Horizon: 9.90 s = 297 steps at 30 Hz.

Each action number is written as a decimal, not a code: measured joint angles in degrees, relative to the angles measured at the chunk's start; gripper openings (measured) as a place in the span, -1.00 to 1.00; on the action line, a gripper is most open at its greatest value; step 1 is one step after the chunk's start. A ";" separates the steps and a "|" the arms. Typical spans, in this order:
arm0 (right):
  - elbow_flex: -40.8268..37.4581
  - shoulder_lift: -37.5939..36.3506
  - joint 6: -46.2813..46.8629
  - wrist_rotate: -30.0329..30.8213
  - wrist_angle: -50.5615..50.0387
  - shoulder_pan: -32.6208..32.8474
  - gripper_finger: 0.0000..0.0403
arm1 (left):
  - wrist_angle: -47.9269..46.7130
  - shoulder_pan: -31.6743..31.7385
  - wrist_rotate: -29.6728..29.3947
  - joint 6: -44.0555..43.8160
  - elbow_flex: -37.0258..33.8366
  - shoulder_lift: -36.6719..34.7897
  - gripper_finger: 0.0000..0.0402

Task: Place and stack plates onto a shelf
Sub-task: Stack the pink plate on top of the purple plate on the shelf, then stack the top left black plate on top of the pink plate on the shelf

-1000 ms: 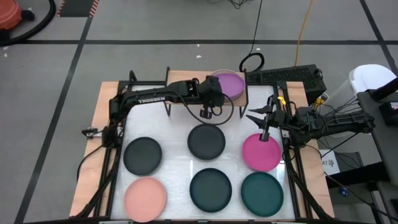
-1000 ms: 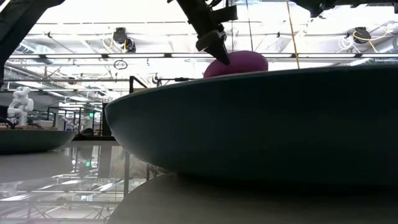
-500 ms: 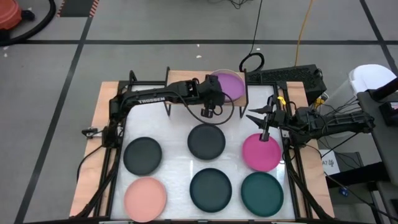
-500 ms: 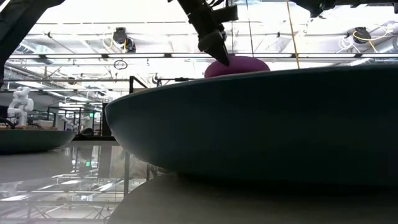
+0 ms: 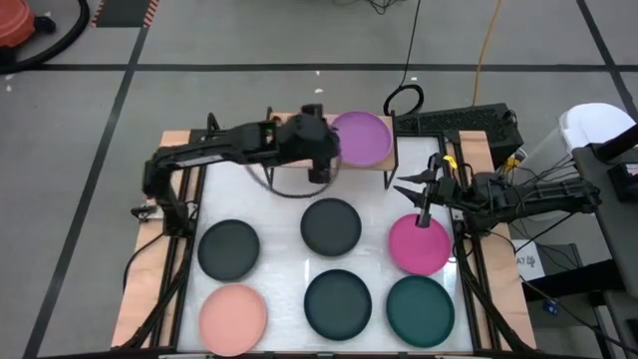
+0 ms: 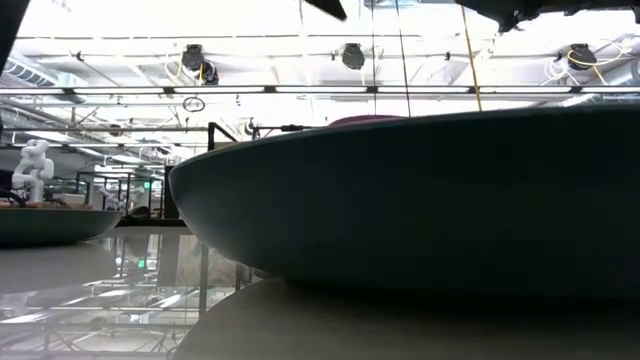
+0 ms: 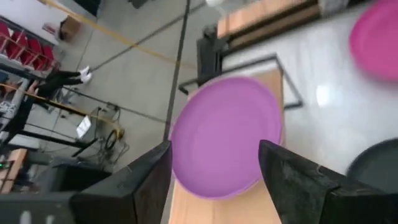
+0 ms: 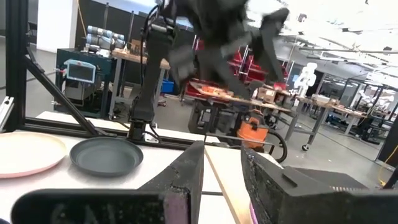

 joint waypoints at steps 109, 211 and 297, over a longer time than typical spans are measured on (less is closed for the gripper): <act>10.84 44.00 1.17 -15.53 -47.64 -10.20 -0.99 | 68.00 -1.95 7.53 -24.28 -78.14 -44.10 0.21; 25.07 18.71 9.91 -36.26 -20.21 -33.70 -0.48 | -11.92 4.23 32.62 -11.19 -64.78 -11.60 0.21; -1.60 0.15 13.11 -36.15 -1.35 -21.31 -0.48 | -3.36 28.46 48.02 -23.41 20.24 24.53 -0.50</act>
